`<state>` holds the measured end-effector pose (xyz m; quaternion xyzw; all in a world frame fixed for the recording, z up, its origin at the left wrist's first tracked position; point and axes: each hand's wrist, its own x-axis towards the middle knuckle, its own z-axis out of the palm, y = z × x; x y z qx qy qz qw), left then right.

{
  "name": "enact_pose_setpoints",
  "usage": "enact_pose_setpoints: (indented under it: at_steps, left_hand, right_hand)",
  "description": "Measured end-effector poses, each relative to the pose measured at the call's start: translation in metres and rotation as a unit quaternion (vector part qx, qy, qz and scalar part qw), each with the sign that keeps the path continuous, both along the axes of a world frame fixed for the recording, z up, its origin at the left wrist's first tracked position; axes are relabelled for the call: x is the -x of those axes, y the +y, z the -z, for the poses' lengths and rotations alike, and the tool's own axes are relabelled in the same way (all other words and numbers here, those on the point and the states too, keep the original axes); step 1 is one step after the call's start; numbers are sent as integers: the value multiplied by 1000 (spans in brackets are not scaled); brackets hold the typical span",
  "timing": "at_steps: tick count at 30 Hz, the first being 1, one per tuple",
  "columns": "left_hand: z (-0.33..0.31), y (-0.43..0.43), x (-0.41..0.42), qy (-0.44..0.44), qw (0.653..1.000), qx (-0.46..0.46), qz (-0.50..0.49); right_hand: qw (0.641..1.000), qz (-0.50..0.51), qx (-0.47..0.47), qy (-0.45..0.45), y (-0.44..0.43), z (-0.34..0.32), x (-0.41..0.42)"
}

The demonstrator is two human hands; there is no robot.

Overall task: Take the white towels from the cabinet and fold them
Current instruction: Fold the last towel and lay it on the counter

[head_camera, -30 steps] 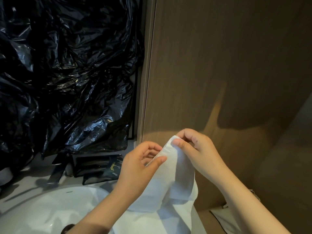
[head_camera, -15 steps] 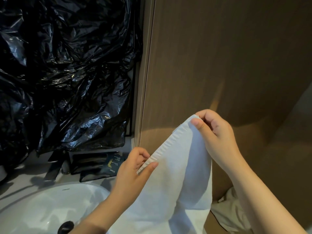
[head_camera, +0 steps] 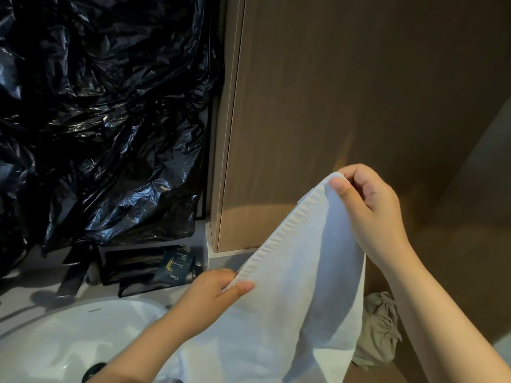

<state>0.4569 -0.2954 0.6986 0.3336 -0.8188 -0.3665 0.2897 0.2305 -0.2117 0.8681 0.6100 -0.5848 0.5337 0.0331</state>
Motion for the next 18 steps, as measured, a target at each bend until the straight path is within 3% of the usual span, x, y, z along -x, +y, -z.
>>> enact_pose_setpoints:
  at_steps: [5, 11, 14, 18]
  left_hand:
    - [9, -17, -20, -34, 999, 12, -1]
    - [-42, -35, -29, 60, 985, 149, -57]
    - [-72, -48, -43, 16, 975, 216, -58]
    - [-67, -49, -50, -76, 983, 167, -8]
  right_hand:
    - [998, 51, 22, 28, 4, -1, 18]
    - [991, 121, 65, 12, 7, 0, 40]
    - [986, 154, 63, -14, 7, 8, 51]
    - [985, 165, 31, -50, 1, 32, 56]
